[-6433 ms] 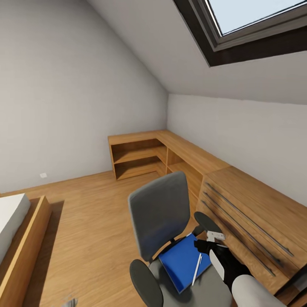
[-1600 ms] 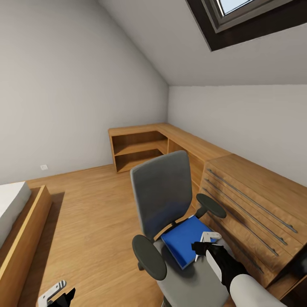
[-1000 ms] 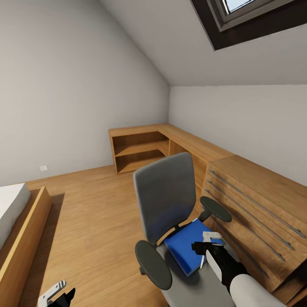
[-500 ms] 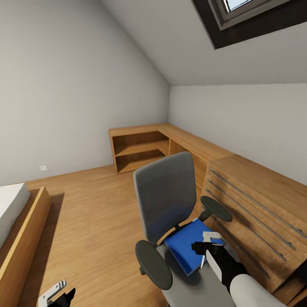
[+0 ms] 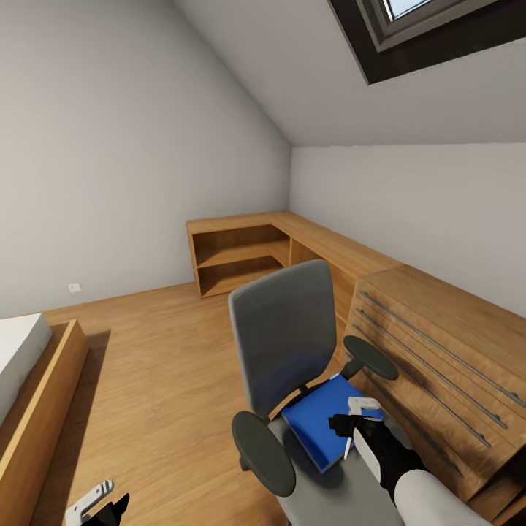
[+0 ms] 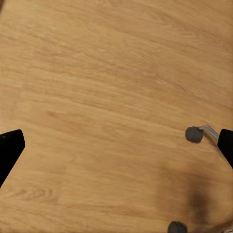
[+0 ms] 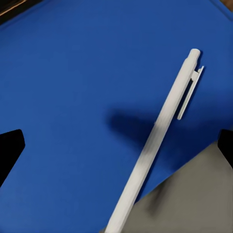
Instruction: In the bedroom, organize the workspace by keeping the computer under the desk, ensuring the monitor is on the desk, placing the keyboard on the desk next to the monitor, placing the mouse on the desk next to the keyboard, moving the folder from the swivel chair onto the desk next to the mouse, stacking the notebook on top of the folder with the pen on top of the notebook, and positioning the swivel chair next to the desk.
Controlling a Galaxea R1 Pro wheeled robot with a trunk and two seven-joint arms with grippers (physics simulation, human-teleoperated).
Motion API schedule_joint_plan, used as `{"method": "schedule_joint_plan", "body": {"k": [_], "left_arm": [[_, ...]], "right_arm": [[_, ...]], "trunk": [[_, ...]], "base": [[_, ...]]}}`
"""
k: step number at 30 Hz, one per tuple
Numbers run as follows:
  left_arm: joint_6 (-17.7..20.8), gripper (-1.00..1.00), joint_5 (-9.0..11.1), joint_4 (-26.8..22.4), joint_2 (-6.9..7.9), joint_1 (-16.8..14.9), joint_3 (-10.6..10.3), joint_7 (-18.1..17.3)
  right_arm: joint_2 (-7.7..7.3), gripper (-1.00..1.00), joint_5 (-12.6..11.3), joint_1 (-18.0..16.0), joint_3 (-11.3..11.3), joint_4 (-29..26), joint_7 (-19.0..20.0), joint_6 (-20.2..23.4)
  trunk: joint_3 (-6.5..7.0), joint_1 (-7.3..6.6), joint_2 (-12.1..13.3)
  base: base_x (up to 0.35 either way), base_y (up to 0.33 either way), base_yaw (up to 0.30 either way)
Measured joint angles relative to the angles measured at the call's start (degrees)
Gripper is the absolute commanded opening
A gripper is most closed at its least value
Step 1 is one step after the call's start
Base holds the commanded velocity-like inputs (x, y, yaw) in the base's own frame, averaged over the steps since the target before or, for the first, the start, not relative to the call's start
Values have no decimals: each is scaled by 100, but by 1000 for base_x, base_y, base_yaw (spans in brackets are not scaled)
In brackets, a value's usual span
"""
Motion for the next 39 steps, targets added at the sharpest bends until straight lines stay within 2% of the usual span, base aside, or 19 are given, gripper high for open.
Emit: {"method": "schedule_joint_plan", "body": {"k": [27,33,39], "left_arm": [[0,100,14,0,0,0,6,0],[0,100,3,-6,0,0,2,-5],[0,100,-3,-8,0,0,4,15]], "right_arm": [[-33,100,-31,0,-28,20,-153,96],[-38,100,-32,0,-28,19,-153,104],[-37,100,-32,0,-28,17,-153,104]], "trunk": [[0,0,0],[-107,131,-239],[-108,132,-241]], "base": [[0,0,0],[0,0,0],[0,0,0]]}}
